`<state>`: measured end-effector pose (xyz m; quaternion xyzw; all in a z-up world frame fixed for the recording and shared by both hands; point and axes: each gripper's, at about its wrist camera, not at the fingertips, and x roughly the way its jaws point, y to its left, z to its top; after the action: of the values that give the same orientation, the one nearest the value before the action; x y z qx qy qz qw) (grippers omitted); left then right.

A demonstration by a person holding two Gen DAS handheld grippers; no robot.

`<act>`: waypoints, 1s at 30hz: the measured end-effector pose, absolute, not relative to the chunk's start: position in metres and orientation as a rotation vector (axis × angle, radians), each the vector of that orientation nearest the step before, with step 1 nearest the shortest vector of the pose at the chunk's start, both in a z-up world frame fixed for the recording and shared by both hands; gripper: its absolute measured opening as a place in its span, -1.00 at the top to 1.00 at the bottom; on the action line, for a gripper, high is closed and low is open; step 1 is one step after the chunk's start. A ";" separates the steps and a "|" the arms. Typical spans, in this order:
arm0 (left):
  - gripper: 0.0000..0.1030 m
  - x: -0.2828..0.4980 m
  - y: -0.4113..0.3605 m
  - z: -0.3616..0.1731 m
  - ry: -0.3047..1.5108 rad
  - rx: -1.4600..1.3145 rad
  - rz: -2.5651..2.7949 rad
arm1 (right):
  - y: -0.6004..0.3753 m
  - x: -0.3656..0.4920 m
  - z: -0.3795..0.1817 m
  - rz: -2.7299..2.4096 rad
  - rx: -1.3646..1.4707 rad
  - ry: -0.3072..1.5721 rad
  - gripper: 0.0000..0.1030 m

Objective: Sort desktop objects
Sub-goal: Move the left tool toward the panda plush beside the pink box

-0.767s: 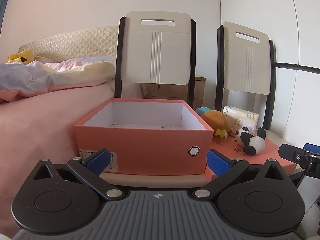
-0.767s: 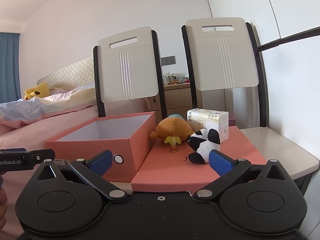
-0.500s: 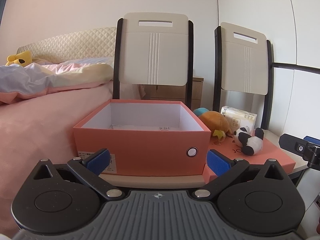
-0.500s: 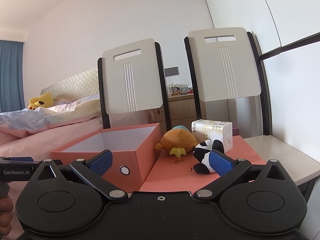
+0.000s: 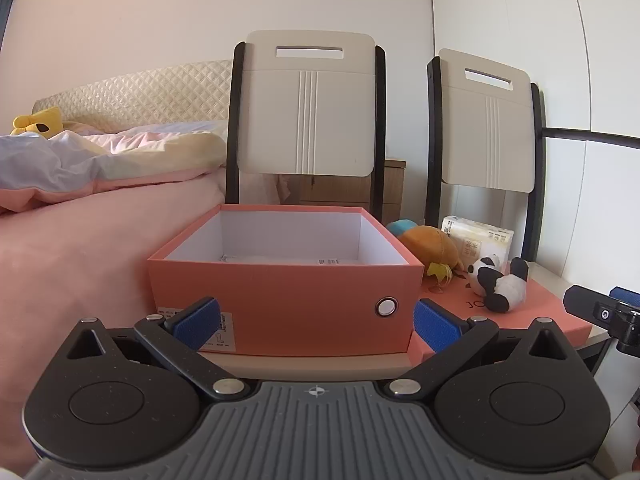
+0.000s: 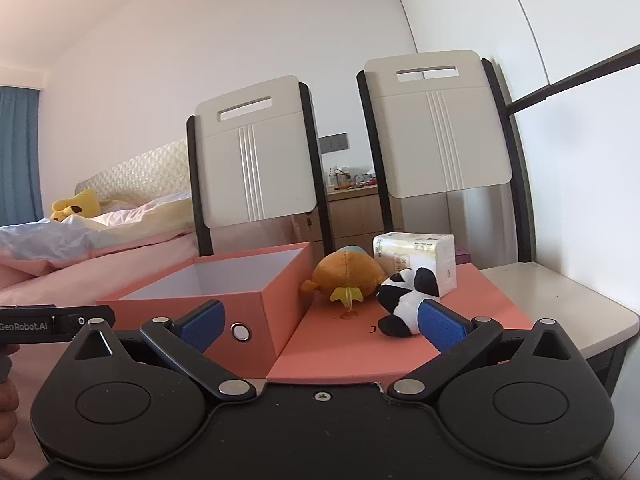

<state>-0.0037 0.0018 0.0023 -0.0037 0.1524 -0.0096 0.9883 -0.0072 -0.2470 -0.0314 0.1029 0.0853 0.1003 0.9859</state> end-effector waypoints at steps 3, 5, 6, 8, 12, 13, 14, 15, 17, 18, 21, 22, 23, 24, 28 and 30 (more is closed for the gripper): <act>-1.00 -0.006 0.001 0.004 0.294 -0.006 -0.026 | -0.245 -0.007 -0.031 0.214 0.202 0.178 -0.98; -1.00 -0.006 0.000 0.004 0.292 -0.006 -0.028 | -0.244 -0.008 -0.032 0.214 0.207 0.178 -0.98; -1.00 -0.006 0.000 0.004 0.292 -0.006 -0.028 | -0.244 -0.008 -0.033 0.211 0.210 0.178 -0.99; -1.00 -0.006 0.000 0.003 0.296 -0.006 -0.028 | -0.244 -0.008 -0.034 0.207 0.212 0.180 -0.98; -1.00 -0.006 0.000 0.002 0.295 -0.005 -0.024 | -0.246 -0.007 -0.033 0.198 0.202 0.180 -0.99; -1.00 -0.006 0.001 0.002 0.295 -0.006 -0.025 | -0.246 -0.008 -0.032 0.195 0.198 0.178 -0.98; -1.00 -0.007 0.001 0.002 0.293 -0.006 -0.024 | -0.246 -0.008 -0.032 0.192 0.196 0.176 -0.99; -1.00 -0.007 0.001 0.002 0.292 -0.004 -0.024 | -0.247 -0.008 -0.032 0.190 0.196 0.175 -0.99; -1.00 -0.007 0.001 0.002 0.289 -0.003 -0.023 | -0.247 -0.008 -0.032 0.189 0.193 0.174 -0.99; -1.00 -0.007 0.001 0.002 0.289 -0.003 -0.024 | -0.247 -0.008 -0.031 0.189 0.190 0.174 -0.99; -1.00 -0.007 0.002 0.002 0.291 -0.004 -0.025 | -0.246 -0.008 -0.031 0.190 0.186 0.170 -0.98; -1.00 -0.007 0.002 0.002 0.291 -0.004 -0.025 | -0.246 -0.008 -0.030 0.190 0.186 0.169 -0.98; -1.00 -0.007 0.002 0.002 0.291 -0.004 -0.026 | -0.246 -0.009 -0.032 0.191 0.185 0.167 -0.99; -1.00 -0.007 0.002 0.002 0.291 -0.004 -0.026 | -0.247 -0.010 -0.035 0.192 0.182 0.163 -0.99; -1.00 -0.007 0.002 0.002 0.291 -0.007 -0.025 | -0.247 -0.011 -0.037 0.195 0.179 0.160 -0.99; -1.00 -0.007 0.002 0.002 0.293 -0.009 -0.023 | -0.246 -0.012 -0.036 0.196 0.177 0.158 -0.99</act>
<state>-0.0068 0.0020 0.0024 -0.0043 0.1459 -0.0115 0.9892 -0.0121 -0.2462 -0.0361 0.0880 0.0786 0.0974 0.9882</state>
